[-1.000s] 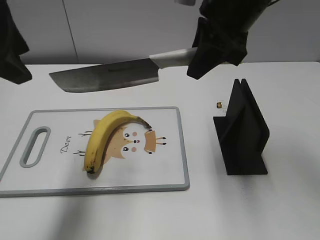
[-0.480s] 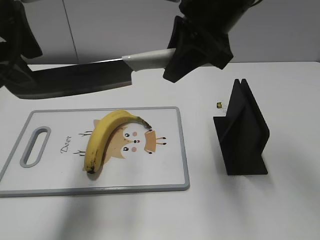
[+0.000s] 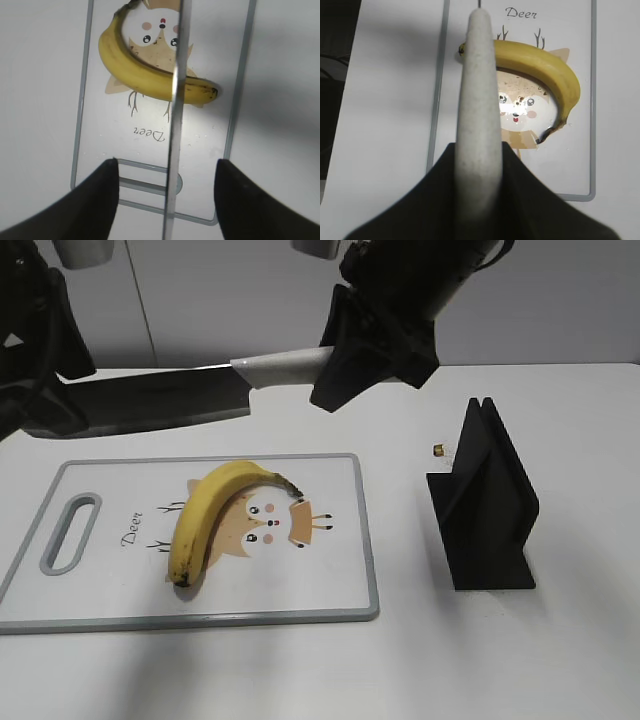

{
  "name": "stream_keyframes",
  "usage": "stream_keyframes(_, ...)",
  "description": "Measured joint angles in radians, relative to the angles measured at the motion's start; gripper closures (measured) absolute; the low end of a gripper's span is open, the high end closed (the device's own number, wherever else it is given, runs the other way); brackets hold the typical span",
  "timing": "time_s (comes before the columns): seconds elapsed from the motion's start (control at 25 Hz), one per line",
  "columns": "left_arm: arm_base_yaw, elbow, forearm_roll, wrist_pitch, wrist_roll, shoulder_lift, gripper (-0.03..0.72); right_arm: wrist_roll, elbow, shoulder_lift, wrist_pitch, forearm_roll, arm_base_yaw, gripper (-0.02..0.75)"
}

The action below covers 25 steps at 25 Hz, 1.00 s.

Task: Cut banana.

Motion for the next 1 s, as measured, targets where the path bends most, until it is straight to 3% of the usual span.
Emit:
stream_keyframes(0.32,0.009,0.0,0.029,0.0,0.0,0.046,0.108,0.007,0.0,0.0,-0.013,0.005,0.0,0.575)
stream_keyframes(0.48,0.041,0.0,0.027,0.0,-0.002,0.068,0.167,0.008,0.0,0.002,-0.014,0.005,0.0,0.575)
stream_keyframes(0.84,0.059,0.0,-0.023,0.003,-0.003,0.069,0.478,0.023,0.0,0.019,-0.017,0.005,0.0,0.575)
stream_keyframes(1.0,0.059,0.0,-0.014,0.004,0.0,0.069,0.658,0.061,0.0,0.039,-0.018,0.005,0.0,0.575)
